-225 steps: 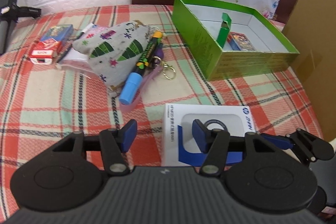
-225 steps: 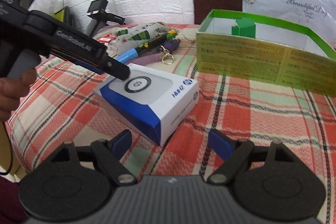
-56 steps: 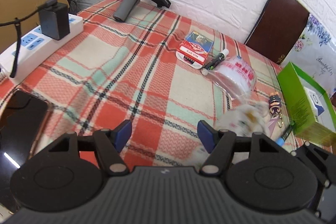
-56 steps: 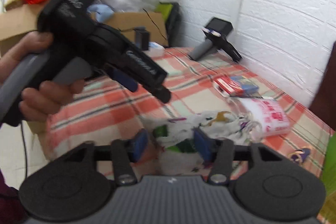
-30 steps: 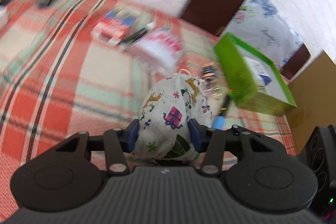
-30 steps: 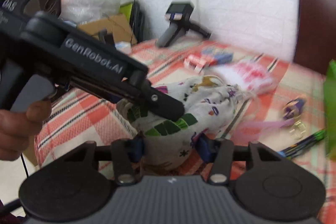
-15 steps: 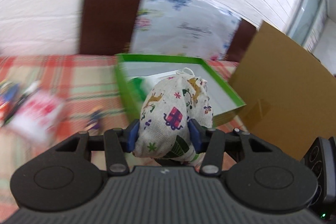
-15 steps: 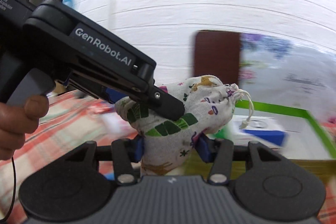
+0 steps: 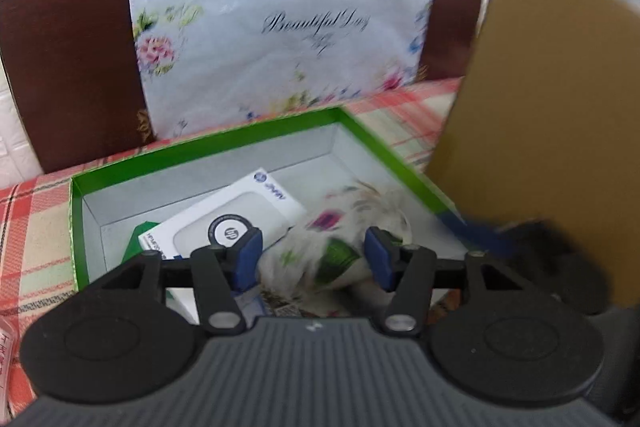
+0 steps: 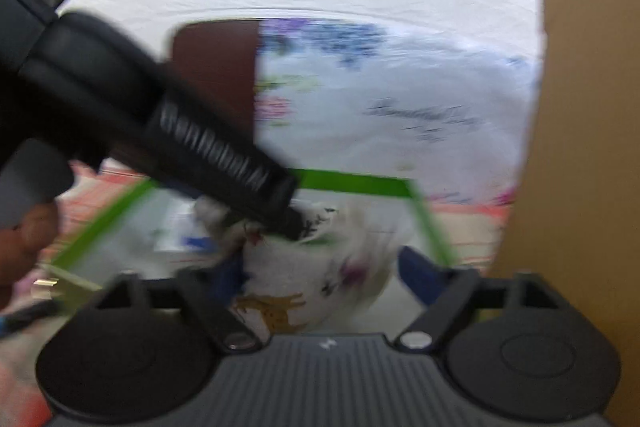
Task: Organize objects
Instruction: 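Carry the floral pouch with the right gripper into the green box, release, then move the right gripper back toward the blue-capped marker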
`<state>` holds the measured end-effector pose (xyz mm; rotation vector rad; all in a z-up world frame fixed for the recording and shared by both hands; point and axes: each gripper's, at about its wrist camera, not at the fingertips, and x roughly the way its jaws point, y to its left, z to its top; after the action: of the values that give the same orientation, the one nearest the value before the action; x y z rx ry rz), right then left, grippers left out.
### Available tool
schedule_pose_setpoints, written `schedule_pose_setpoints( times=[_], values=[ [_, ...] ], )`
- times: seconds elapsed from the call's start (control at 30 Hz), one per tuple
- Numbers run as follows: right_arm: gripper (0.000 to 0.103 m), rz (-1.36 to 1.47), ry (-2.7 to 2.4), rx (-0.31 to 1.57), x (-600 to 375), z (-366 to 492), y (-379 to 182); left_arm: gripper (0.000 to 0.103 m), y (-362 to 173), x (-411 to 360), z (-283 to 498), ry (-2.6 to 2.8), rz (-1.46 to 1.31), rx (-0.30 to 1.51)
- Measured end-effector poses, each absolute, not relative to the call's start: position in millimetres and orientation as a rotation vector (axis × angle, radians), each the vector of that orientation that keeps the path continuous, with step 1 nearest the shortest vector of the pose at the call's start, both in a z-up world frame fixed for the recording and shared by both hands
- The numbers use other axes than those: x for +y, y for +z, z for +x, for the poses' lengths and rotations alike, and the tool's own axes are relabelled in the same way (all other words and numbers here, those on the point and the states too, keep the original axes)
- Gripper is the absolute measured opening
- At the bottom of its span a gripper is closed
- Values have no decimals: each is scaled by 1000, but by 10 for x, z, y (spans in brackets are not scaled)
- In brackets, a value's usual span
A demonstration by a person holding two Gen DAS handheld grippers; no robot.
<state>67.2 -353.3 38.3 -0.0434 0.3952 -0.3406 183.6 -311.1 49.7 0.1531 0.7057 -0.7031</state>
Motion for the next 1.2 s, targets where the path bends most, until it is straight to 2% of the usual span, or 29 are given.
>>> schedule_pose_setpoints(
  times=[0.17,0.33,0.57,1.2],
  values=[
    [91,-26,-356,365,-3462,546,311,62,486,-3052,1719,-663,174,695],
    [91,5,-355,328,-3312,346,330,70,548,-2871,1557,-623,188,678],
    [90,62,-333,312,-3133,55,410,70,556,-2606,1241,-566,205,671],
    [87,291,-169,544,-2768,-63,138,70,62,-1765,875,-349,221,814]
  ],
)
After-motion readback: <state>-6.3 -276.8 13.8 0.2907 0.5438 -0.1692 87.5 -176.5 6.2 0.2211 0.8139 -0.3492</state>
